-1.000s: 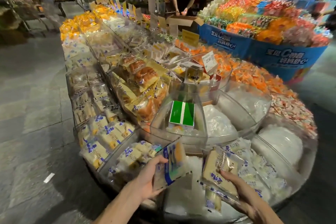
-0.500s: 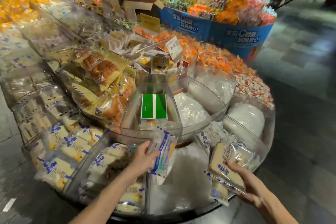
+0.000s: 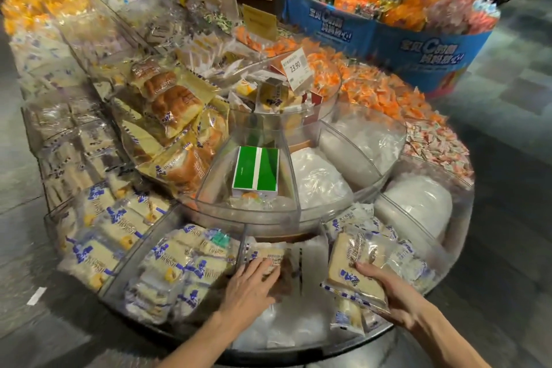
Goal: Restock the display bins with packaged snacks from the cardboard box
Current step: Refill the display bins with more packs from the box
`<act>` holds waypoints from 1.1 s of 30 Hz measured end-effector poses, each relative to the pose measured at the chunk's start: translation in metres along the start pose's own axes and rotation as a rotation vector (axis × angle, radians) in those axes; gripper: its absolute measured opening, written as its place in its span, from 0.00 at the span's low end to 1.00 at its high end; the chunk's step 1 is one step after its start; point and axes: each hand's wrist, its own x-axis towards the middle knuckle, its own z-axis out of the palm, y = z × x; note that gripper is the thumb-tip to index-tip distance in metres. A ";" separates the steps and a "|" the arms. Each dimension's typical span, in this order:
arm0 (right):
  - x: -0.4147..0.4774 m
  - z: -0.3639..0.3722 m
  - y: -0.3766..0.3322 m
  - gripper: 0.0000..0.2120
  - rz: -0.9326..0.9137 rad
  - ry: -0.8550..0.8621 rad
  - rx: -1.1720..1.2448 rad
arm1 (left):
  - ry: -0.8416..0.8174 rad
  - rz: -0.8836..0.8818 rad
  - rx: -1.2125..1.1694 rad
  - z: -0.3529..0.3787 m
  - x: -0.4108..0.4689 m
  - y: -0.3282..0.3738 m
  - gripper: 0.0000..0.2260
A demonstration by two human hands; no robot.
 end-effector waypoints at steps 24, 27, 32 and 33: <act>0.031 0.018 -0.007 0.20 0.022 -0.052 -0.318 | 0.018 -0.445 -1.170 -0.069 0.016 0.047 0.23; 0.031 0.032 0.000 0.23 -0.009 -0.079 -0.347 | -0.083 -0.388 -1.342 -0.076 0.012 0.061 0.21; 0.035 0.034 0.011 0.42 -0.018 -0.078 -0.387 | -0.108 -0.469 -1.424 -0.059 0.007 0.056 0.28; 0.030 0.035 0.012 0.43 0.017 -0.073 -0.377 | -0.148 -0.507 -1.487 -0.057 0.004 0.056 0.33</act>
